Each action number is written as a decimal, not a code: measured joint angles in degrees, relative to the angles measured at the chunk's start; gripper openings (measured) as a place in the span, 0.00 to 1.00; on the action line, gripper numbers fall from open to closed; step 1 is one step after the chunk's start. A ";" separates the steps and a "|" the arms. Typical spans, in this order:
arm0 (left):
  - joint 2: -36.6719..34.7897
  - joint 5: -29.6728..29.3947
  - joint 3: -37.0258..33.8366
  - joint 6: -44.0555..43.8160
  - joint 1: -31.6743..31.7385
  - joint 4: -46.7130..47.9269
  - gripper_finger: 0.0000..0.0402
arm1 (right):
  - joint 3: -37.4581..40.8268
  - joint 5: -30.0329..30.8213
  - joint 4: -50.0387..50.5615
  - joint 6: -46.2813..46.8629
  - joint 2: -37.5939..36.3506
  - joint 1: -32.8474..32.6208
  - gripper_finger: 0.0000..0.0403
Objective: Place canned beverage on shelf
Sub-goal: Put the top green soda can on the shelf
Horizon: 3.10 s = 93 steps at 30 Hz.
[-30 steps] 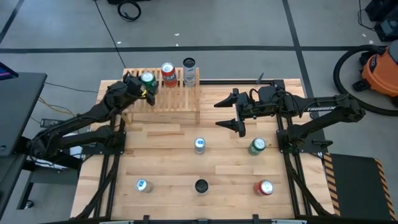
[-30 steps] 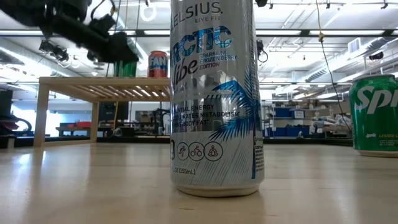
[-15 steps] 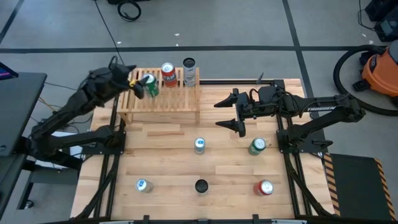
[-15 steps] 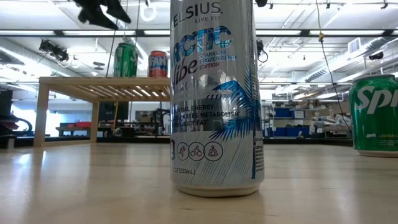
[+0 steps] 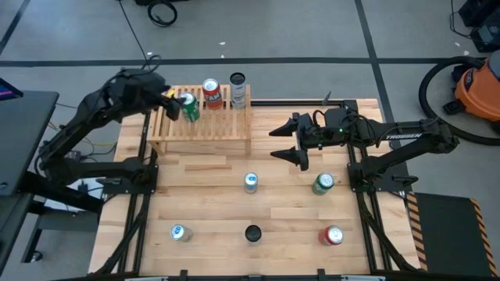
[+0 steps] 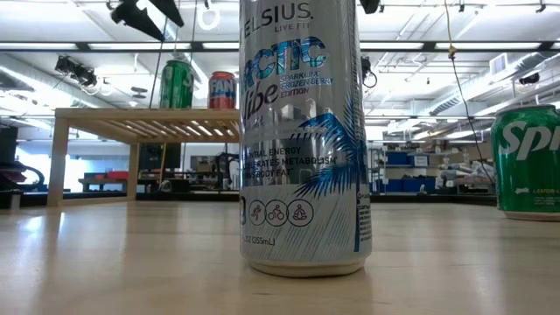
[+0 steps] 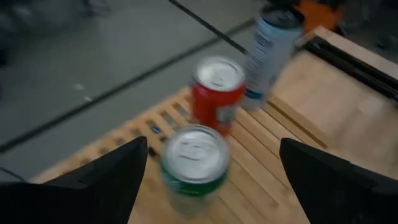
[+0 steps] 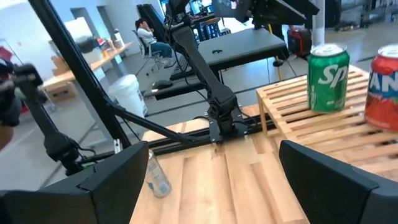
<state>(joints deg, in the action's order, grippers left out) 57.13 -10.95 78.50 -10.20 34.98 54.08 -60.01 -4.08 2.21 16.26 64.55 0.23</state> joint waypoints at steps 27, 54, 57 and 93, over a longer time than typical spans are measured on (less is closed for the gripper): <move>17.12 -1.94 11.94 -2.58 0.26 15.35 0.91 | 0.00 0.48 -10.19 -5.80 -0.02 1.52 0.92; 19.73 -2.27 11.94 -1.20 3.32 15.72 0.91 | 0.00 0.92 -8.94 -8.97 -0.02 1.53 0.92; 19.53 -2.14 11.93 -1.19 3.30 15.71 0.91 | 0.00 0.93 -8.67 -8.97 -0.02 1.52 0.92; 24.77 3.16 19.37 -4.19 4.17 20.18 0.91 | 0.00 1.05 -4.12 -8.97 -0.02 1.53 0.92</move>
<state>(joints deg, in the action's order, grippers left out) 81.90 -7.79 97.86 -14.39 39.16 74.26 -60.01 -3.03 -1.91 7.29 64.53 1.76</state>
